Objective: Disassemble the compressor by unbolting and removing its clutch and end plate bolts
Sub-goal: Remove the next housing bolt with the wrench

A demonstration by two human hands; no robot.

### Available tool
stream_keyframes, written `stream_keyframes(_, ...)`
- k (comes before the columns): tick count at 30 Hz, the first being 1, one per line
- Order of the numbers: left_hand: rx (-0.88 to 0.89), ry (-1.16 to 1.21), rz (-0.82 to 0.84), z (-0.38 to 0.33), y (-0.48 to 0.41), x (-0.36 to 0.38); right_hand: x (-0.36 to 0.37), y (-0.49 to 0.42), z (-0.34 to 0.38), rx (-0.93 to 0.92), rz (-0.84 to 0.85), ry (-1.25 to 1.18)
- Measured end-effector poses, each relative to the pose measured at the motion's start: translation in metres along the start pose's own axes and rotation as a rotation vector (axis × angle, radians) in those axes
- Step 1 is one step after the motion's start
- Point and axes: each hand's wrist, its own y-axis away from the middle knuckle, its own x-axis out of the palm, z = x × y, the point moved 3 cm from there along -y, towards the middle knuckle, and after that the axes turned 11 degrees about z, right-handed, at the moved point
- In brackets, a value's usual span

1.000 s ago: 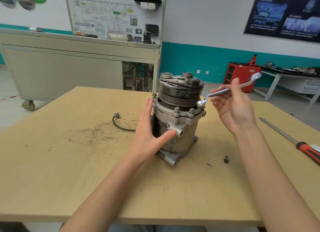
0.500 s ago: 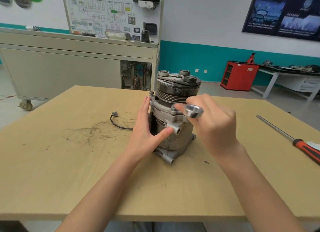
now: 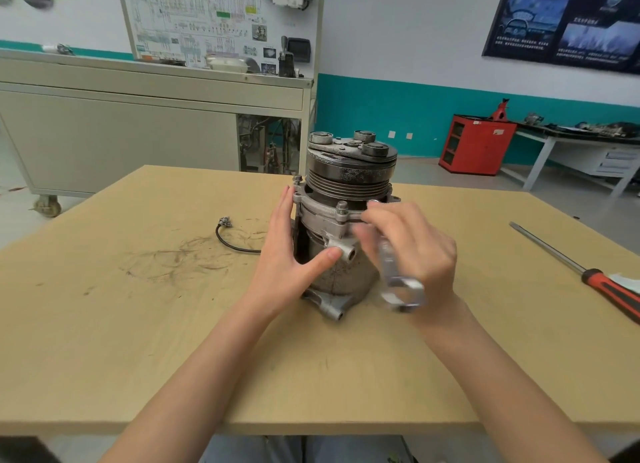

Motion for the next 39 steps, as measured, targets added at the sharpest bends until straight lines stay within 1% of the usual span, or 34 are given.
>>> stream_keyframes(1, -0.007, -0.003, 0.004, -0.001, 0.001, 0.000, -0.002, 0.004, -0.009, 0.160, -0.028, -0.241)
stream_keyframes(3, -0.023, -0.007, 0.012, -0.002, 0.002, -0.001, 0.001, 0.011, -0.034, 0.638, -0.117, -0.856)
stream_keyframes(4, -0.025, -0.010, 0.012, -0.003, 0.001, -0.002, 0.006, 0.014, -0.048, 0.851, -0.141, -1.102)
stream_keyframes(5, -0.025, -0.012, 0.013, -0.004, 0.001, -0.002, 0.011, 0.015, -0.061, 1.001, -0.122, -1.277)
stream_keyframes(7, -0.027, -0.006, 0.016, -0.004, 0.001, -0.002, 0.020, 0.010, -0.080, 1.152, -0.006, -1.504)
stream_keyframes(9, -0.027, 0.004, 0.016, -0.004, 0.001, -0.002, 0.028, 0.003, -0.091, 1.199, 0.070, -1.639)
stream_keyframes(11, -0.032, 0.007, 0.017, -0.004, 0.001, -0.002, 0.035, 0.000, -0.096, 1.203, 0.098, -1.694)
stream_keyframes(15, -0.036, 0.004, 0.021, -0.004, 0.001, -0.003, 0.029, -0.002, -0.098, 1.179, 0.130, -1.671)
stream_keyframes(18, -0.030, -0.001, 0.021, -0.003, 0.000, -0.002, 0.011, -0.006, -0.103, 1.182, 0.235, -1.701)
stream_keyframes(20, -0.033, -0.008, 0.019, -0.002, 0.000, -0.003, 0.003, -0.008, -0.104, 1.192, 0.270, -1.616)
stream_keyframes(22, -0.039, -0.014, 0.019, -0.002, 0.000, -0.003, 0.002, -0.005, -0.102, 1.157, 0.215, -1.504)
stream_keyframes(24, -0.039, -0.014, 0.021, -0.002, 0.000, -0.003, 0.005, -0.004, -0.099, 1.102, 0.129, -1.533)
stream_keyframes(27, -0.036, -0.016, 0.018, -0.002, 0.000, -0.003, 0.006, -0.008, -0.106, 1.124, -0.032, -1.648)
stream_keyframes(29, -0.032, -0.009, 0.022, -0.002, -0.001, -0.002, 0.001, -0.014, -0.112, 1.114, -0.110, -1.582)
stream_keyframes(31, -0.029, -0.013, 0.023, -0.001, -0.001, -0.002, -0.009, -0.019, -0.110, 1.017, -0.127, -1.350)
stream_keyframes(34, -0.030, -0.026, 0.020, -0.002, -0.001, -0.003, -0.025, -0.029, -0.088, 0.754, -0.072, -0.961)
stream_keyframes(36, -0.029, -0.024, 0.019, -0.002, 0.000, -0.003, -0.030, -0.036, -0.066, 0.552, -0.019, -0.785)
stream_keyframes(39, -0.030, -0.020, 0.020, -0.002, -0.001, -0.002, -0.029, -0.038, -0.035, 0.174, 0.074, -0.379)
